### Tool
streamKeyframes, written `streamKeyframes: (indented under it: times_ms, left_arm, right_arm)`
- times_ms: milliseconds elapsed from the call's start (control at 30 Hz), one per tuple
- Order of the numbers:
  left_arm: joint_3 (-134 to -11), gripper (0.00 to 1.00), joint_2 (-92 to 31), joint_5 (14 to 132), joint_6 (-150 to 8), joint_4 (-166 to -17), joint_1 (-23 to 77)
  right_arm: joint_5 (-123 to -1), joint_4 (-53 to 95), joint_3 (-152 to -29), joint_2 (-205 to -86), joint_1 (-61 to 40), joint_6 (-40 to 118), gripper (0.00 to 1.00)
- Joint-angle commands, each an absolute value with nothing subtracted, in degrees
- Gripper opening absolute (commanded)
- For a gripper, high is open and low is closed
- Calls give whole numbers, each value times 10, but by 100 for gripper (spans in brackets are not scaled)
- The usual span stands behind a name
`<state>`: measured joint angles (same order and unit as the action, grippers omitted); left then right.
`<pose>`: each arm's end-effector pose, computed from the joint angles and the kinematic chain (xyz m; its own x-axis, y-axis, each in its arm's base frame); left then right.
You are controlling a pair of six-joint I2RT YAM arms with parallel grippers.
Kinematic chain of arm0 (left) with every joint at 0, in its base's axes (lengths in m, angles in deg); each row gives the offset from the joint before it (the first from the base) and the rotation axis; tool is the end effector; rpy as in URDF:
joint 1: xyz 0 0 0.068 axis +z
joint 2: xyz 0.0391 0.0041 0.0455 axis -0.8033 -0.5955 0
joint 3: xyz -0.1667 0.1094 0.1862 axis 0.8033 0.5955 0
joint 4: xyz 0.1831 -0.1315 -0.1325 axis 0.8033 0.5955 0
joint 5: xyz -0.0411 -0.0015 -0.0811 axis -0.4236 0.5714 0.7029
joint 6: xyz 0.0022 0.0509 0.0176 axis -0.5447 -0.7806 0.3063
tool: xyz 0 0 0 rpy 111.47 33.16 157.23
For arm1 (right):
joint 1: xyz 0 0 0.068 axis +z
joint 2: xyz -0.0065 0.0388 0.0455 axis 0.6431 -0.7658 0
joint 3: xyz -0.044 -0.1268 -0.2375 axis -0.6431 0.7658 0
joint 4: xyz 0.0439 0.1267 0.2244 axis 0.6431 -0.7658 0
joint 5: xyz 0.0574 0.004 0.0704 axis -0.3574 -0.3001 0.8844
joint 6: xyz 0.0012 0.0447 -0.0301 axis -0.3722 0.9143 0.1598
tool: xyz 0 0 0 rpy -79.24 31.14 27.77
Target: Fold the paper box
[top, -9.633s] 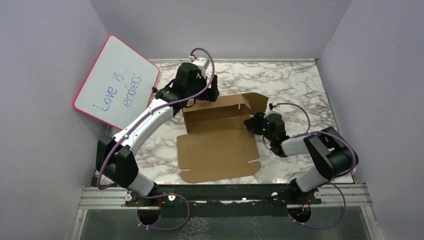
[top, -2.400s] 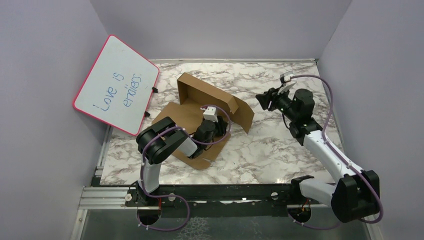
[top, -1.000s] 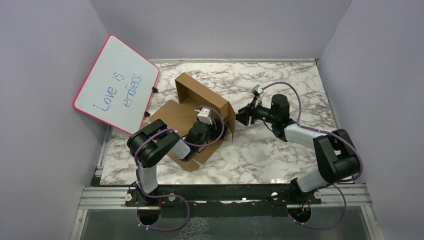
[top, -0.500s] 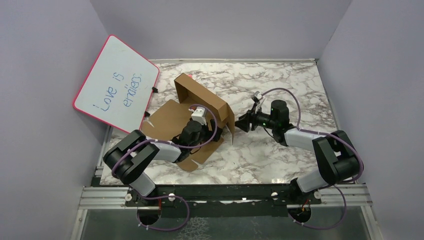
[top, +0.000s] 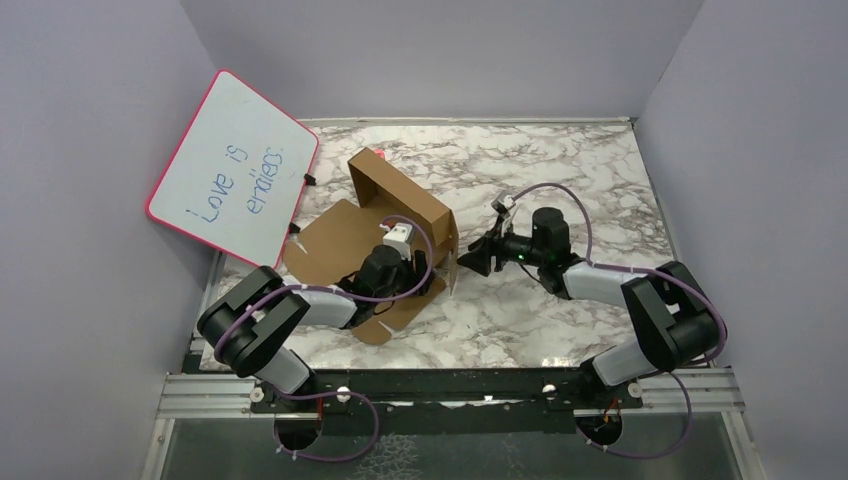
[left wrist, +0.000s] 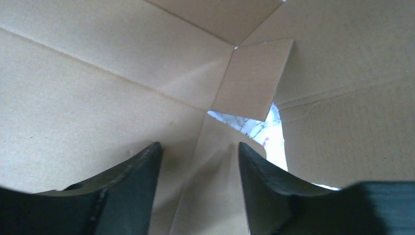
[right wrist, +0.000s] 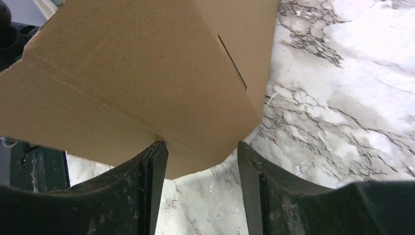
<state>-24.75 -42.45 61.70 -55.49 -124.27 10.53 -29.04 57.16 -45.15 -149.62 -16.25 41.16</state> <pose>0.1977 -0.1815 0.1341 -0.6030 -0.0622 -0.7953 0.4197 0.8231 -0.3826 0.2495 0.1354 0.1756 -0.4393 -0.0626 -0.8961 -0.8104 0.4581 0.3653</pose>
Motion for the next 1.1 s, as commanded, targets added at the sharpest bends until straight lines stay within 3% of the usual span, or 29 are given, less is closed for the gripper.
streamKeyframes:
  times_ms: [0,233,600,767,900,1067]
  left_arm:
    - [-233,54,-434,642,-561,-1182,106]
    - [-236,34,-455,645,-560,-1183,103]
    - [-235,28,-436,643,-527,-1191,102]
    - [-224,35,-386,628,-518,-1190,103]
    - [-215,51,-333,621,-516,-1165,103]
    - [-218,54,-264,588,-520,-1096,105]
  right_arm:
    - [-311,611,-471,-1514,-137,408,60]
    - [-366,646,-486,-1536,-101,430,63]
    - [-476,713,-461,-1545,-73,461,64]
    - [-489,745,-446,-1569,-66,468,64]
    - [-493,748,-447,-1574,-62,468,64]
    - [-491,749,-449,-1574,-60,463,64]
